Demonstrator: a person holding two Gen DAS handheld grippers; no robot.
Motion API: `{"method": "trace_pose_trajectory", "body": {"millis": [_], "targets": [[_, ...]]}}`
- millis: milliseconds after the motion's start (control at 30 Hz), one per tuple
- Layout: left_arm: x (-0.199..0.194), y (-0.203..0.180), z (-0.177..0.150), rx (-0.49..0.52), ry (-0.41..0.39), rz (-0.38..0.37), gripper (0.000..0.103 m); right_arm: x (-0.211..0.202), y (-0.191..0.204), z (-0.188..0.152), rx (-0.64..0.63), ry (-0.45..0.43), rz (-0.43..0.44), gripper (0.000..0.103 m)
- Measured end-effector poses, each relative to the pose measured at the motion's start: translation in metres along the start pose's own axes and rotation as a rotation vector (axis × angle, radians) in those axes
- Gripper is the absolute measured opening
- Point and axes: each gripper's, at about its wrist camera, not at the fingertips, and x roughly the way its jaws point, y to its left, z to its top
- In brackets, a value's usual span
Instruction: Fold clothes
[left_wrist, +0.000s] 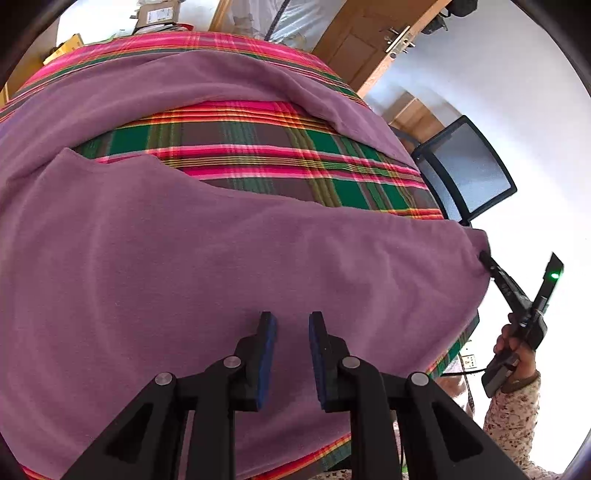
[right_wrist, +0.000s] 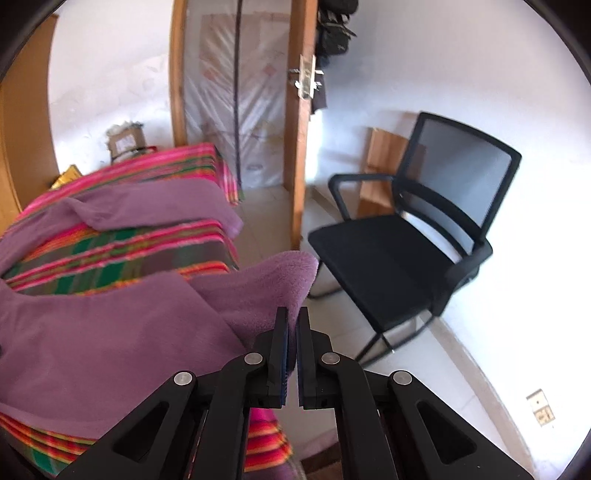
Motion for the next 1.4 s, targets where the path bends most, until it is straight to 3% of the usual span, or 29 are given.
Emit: {"method": "trace_pose_trajectory", "body": {"millis": [167,500,900,1000,1133,1233,1300,1367,1400], "targets": [[-0.001,-0.003,-0.004,0.015,0.001,-0.011,0.019,0.008,-0.009,-0.012,0.007,0.031,-0.052,0.003],[-0.003,-0.004,-0.013,0.013,0.007,-0.041,0.020,-0.003,-0.021,-0.020,0.013,0.012,-0.154,0.003],[-0.004,-0.003,-0.017,0.003,0.010,-0.062,0.020,0.002,-0.039,-0.032,0.135,0.067,-0.170,0.004],[-0.005,-0.003,-0.018,0.002,0.011,-0.067,0.020,0.005,-0.051,-0.037,0.182,0.099,-0.220,0.004],[-0.006,-0.003,-0.019,0.001,0.011,-0.068,0.020,0.000,-0.063,-0.036,0.250,0.076,-0.121,0.008],[-0.006,-0.003,-0.020,-0.002,0.011,-0.070,0.020,0.002,-0.067,-0.028,0.314,0.053,0.007,0.011],[-0.006,-0.003,-0.020,-0.007,0.009,-0.072,0.021,0.008,-0.068,-0.020,0.362,0.054,0.121,0.020],[-0.006,-0.003,-0.020,-0.007,0.009,-0.070,0.021,0.018,-0.064,-0.010,0.365,0.069,0.164,0.031],[-0.006,-0.003,-0.020,-0.007,0.009,-0.069,0.021,0.025,-0.062,-0.006,0.365,0.089,0.189,0.031]]}}
